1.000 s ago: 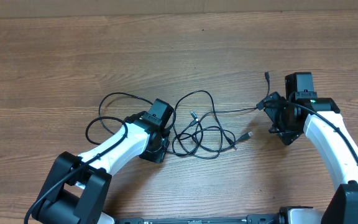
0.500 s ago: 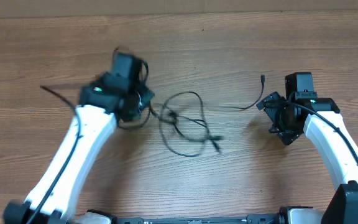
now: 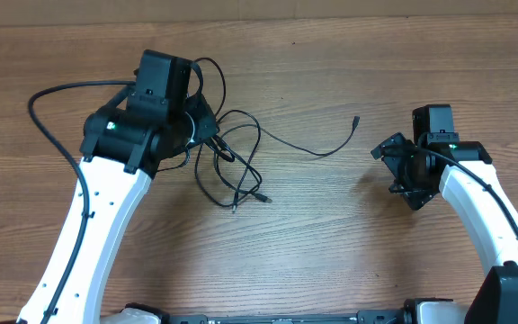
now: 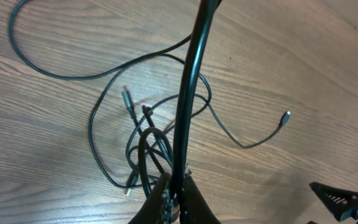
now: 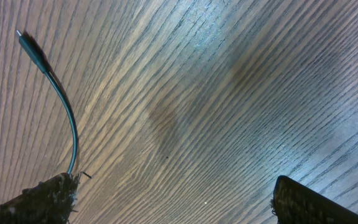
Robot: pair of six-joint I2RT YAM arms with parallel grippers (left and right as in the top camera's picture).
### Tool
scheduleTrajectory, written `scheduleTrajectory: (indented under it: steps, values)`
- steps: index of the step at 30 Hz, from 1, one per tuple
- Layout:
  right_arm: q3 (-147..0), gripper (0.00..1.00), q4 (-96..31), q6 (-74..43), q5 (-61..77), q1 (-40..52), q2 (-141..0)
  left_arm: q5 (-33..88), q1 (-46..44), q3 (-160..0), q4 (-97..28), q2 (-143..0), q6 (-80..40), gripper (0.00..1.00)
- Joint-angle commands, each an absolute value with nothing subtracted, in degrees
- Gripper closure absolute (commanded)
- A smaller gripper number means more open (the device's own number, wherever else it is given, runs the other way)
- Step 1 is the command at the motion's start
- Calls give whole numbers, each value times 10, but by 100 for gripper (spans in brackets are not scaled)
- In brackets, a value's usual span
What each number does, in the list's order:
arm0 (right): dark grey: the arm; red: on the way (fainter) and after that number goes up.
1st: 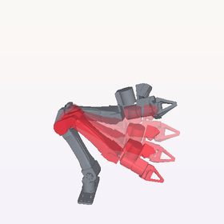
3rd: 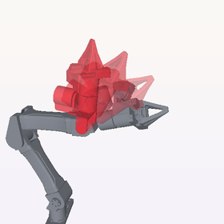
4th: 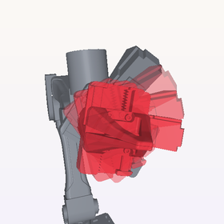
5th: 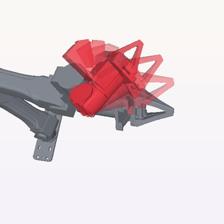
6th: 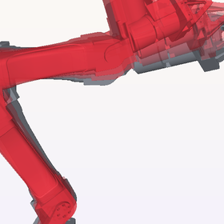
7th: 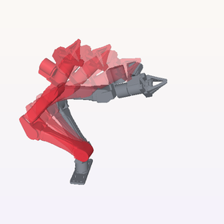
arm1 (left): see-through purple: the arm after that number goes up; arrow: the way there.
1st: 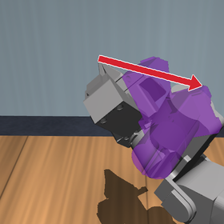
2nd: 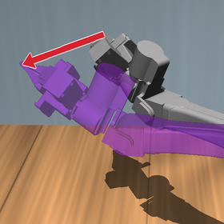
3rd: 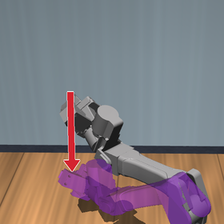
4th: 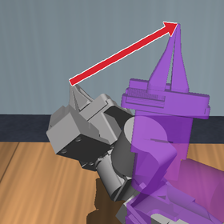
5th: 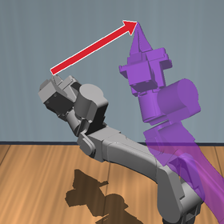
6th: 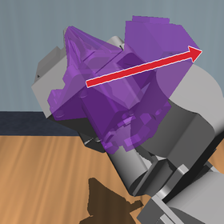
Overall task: Untangle cables
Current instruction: 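Grasp cable strands with the left gripper and lift them up-left, then move the right gripper leftward into the cable bundle under the left gripper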
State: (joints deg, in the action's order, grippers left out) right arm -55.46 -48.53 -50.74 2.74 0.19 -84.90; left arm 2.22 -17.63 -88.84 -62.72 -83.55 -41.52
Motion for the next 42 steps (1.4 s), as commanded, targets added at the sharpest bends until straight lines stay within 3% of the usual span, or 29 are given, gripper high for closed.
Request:
scheduleTrajectory:
  steps: [1,6,18,31,42]
  values:
    - [-555,0,-483,-506,27,4,-842,54,-185,-892,-628,-849,-406,95]
    - [-555,0,-483,-506,27,4,-842,93,-211,-892,-631,-871,-422,96]
    - [-555,0,-483,-506,27,4,-842,36,-269,-891,-656,-894,-470,96]
    - [-555,0,-483,-506,27,4,-842,26,-217,-891,-714,-893,-493,96]
    - [-555,0,-472,-510,61,4,-842,169,-133,-895,-705,-893,-493,96]
